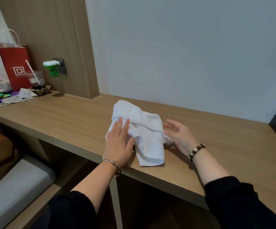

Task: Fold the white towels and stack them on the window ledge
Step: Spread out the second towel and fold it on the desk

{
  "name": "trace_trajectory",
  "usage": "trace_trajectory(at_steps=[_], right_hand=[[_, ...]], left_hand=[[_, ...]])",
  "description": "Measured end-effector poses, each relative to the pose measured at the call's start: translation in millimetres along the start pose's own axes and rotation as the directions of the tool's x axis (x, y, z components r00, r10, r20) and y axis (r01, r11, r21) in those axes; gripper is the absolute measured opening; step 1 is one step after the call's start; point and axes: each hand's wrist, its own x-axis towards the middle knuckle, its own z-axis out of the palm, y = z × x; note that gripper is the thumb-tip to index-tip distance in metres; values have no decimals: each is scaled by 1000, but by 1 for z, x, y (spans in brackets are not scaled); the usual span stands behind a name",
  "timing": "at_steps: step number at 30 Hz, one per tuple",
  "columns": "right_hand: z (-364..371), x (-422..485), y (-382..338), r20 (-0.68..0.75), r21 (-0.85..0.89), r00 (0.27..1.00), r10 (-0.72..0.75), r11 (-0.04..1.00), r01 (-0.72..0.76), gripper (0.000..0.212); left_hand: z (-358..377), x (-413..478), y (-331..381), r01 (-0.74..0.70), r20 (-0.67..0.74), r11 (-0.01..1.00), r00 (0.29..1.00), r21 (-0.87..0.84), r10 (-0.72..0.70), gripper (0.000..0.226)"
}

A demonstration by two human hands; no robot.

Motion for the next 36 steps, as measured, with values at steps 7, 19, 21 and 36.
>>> trace_trajectory(at_steps=[7,19,21,36], right_hand=[[-16,6,5,-136,-771,990,-30,631,-87,50],[-8,-3,4,85,-394,996,-7,918,40,11],[-11,-2,4,44,-174,999,-25,984,32,12],[-37,-1,-8,-535,-470,739,-410,871,143,47]], left_hand=[[-2,0,2,-110,279,980,958,167,60,77],[6,19,3,101,275,991,954,90,-122,52],[8,19,2,98,258,990,959,99,-120,53],[11,18,3,124,200,984,969,128,-148,52]])
